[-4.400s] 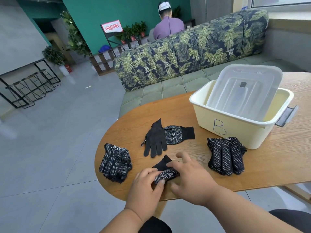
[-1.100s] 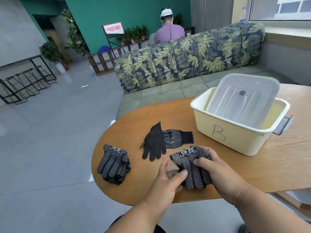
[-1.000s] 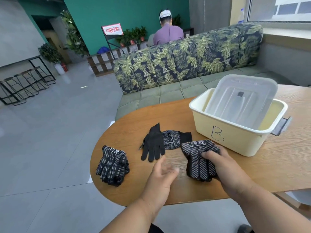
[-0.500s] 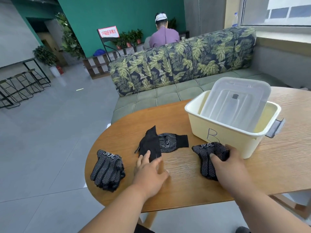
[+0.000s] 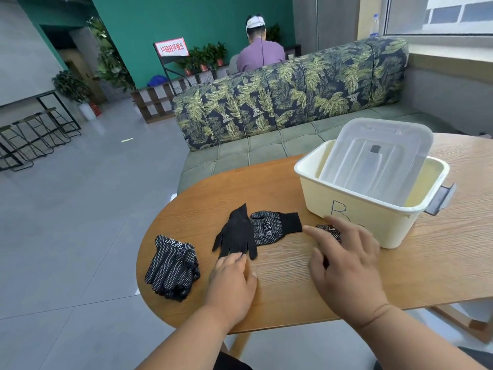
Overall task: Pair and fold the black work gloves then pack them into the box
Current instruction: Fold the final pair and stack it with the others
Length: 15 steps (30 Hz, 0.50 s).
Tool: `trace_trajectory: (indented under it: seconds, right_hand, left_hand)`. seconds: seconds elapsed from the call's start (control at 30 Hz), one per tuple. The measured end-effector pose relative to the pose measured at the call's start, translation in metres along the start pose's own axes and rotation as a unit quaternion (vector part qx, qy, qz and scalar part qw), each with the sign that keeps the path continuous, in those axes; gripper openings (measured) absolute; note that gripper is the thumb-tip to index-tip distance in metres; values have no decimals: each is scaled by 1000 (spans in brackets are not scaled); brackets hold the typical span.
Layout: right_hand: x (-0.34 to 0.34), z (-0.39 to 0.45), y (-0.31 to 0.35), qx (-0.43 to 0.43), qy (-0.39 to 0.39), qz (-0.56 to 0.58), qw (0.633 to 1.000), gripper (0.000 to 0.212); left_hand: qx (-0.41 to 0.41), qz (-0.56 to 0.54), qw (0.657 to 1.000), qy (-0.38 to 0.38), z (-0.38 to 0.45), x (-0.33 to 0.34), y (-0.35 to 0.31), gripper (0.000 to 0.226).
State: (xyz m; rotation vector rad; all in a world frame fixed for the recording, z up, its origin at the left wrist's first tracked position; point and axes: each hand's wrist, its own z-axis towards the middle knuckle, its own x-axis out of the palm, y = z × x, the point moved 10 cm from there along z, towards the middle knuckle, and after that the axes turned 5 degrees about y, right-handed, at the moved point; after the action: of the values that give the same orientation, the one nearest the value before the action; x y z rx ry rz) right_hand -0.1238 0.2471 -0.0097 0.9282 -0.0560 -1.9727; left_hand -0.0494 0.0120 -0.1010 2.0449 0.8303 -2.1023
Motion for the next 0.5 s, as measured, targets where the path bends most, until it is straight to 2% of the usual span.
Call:
trace_trajectory:
  seconds: [0.13, 0.2, 0.37, 0.43, 0.5]
  right_hand:
    - [33, -11, 26, -88, 129, 52, 986, 36]
    - [48, -17, 30, -99, 182, 76, 975, 30]
    - [68, -23, 26, -54, 258, 92, 960, 24]
    - [74, -26, 24, -33, 291, 94, 952, 28]
    - [79, -29, 23, -23, 315, 88, 945, 29]
  left_hand:
    - [52, -18, 998, -18, -33, -6, -5, 24]
    - [49, -27, 998, -25, -47, -10, 1, 31]
    - [19, -59, 995, -75, -58, -26, 14, 43]
    - [4, -61, 996, -72, -55, -27, 13, 40]
    - [-8, -48, 997, -62, -50, -22, 8, 27]
